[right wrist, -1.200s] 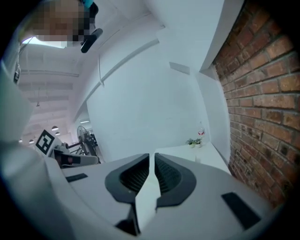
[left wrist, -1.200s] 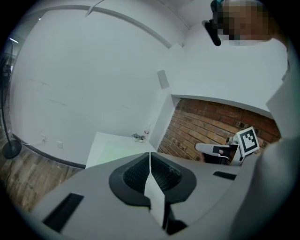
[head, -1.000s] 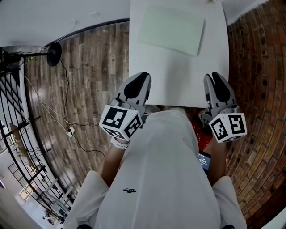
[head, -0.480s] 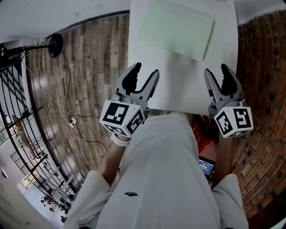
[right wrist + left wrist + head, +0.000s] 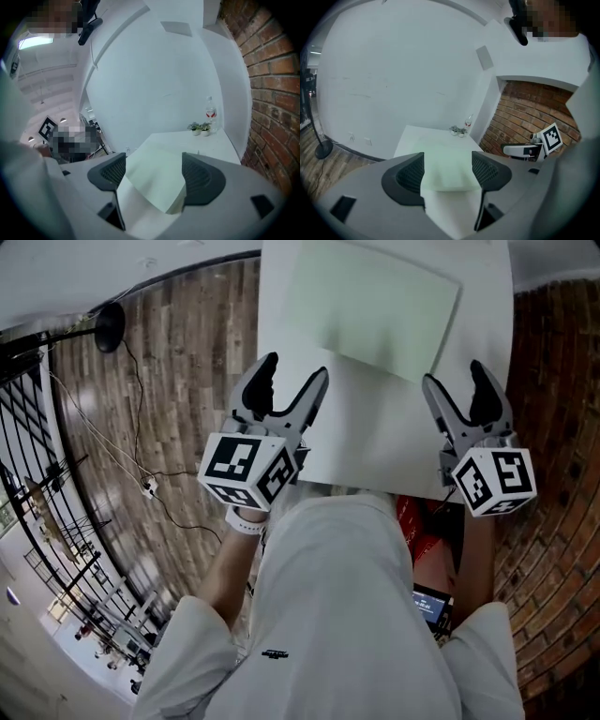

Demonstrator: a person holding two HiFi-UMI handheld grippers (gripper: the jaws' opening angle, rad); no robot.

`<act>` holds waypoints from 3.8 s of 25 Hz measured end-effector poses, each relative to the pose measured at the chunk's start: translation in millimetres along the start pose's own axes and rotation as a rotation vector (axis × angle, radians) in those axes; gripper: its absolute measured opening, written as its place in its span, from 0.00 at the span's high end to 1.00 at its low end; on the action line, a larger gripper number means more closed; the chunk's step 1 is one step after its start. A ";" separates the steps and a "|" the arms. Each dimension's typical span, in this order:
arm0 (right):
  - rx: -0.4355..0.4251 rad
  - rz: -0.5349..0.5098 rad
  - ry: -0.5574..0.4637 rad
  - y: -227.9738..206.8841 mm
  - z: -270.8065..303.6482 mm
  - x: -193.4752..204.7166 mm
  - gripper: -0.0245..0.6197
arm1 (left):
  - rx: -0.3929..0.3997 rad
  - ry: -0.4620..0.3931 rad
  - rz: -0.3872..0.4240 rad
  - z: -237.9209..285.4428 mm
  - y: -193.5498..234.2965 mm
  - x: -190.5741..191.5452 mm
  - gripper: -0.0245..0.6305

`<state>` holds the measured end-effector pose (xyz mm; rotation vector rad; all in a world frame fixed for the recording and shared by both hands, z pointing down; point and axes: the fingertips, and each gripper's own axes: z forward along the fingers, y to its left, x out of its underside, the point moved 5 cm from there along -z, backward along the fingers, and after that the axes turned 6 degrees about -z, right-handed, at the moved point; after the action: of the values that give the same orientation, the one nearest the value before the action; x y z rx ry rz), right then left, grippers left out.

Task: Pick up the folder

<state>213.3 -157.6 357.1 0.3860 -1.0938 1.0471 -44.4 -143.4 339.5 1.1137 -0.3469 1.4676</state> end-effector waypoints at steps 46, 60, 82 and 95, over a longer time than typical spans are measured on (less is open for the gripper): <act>0.045 0.120 0.232 -98.5 154.2 45.8 0.15 | 0.025 0.323 0.000 189.5 120.8 2.4 0.41; 0.126 0.208 0.266 -100.5 161.8 47.6 0.17 | 0.007 0.274 -0.031 191.6 118.2 3.7 0.43; 0.145 0.176 0.172 -54.4 115.1 34.0 0.22 | -0.035 0.194 -0.019 118.1 98.6 6.9 0.44; 0.153 0.146 0.102 -10.7 67.6 13.7 0.22 | -0.033 0.125 -0.019 50.5 79.4 0.0 0.44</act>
<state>187.0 -204.1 402.0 0.3747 -0.9643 1.2718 -93.5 -201.7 394.7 0.9916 -0.2716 1.5015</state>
